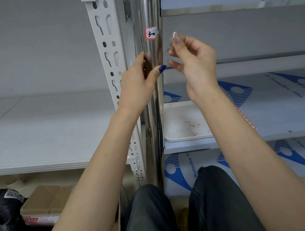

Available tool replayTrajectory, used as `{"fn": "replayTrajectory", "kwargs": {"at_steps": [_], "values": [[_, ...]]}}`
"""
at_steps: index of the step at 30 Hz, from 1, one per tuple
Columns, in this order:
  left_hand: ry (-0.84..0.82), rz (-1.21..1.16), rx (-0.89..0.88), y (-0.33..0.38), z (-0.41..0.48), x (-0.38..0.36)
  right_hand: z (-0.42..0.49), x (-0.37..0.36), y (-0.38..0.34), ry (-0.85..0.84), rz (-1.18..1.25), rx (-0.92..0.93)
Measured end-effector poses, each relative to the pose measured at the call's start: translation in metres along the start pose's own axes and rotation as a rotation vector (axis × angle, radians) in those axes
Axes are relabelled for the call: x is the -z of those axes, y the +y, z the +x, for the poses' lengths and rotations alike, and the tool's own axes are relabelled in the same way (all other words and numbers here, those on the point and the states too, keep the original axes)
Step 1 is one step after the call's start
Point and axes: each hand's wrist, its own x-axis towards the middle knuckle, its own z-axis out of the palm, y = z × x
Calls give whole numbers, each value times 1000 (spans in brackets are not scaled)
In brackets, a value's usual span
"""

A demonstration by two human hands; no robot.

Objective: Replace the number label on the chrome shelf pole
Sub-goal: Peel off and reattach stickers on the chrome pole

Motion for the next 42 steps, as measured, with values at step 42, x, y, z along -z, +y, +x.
{"fn": "replayTrajectory", "kwargs": {"at_steps": [42], "values": [[69,-793,371,15,-99,-58,-95,57,58,-103,551,-576]]}}
